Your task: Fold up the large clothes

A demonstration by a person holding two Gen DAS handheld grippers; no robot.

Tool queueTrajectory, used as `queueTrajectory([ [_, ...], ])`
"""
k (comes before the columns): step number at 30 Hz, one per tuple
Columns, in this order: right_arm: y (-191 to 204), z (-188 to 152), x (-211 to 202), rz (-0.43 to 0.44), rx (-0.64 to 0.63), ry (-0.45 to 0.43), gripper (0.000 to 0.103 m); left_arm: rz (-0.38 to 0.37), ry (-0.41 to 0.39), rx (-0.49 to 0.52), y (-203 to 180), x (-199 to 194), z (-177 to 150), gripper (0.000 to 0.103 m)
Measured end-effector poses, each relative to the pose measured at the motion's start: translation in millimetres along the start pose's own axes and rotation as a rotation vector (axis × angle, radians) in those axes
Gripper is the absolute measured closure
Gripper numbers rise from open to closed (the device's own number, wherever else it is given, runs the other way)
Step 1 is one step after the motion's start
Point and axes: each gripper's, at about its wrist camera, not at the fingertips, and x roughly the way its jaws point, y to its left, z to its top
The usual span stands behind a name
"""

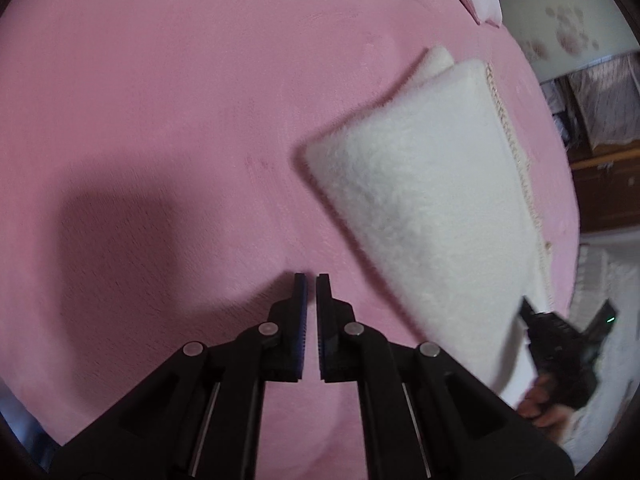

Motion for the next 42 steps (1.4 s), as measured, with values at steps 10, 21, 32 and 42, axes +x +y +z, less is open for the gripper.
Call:
queueTrajectory([
  [10, 1, -3, 28, 0.008, -0.07, 0.021, 0.103, -0.248, -0.012, -0.09, 0, 15, -11, 0.043],
  [21, 2, -4, 22, -0.03, -0.041, -0.004, 0.103, -0.3, -0.071, -0.08, -7, 42, 26, 0.041],
  [32, -7, -14, 8, -0.034, 0.058, -0.043, 0.103, -0.244, -0.188, -0.055, -33, 23, 40, 0.087],
  [42, -26, -17, 4, 0.05, 0.063, -0.051, 0.103, -0.256, -0.43, 0.451, -132, -68, -19, 0.092],
])
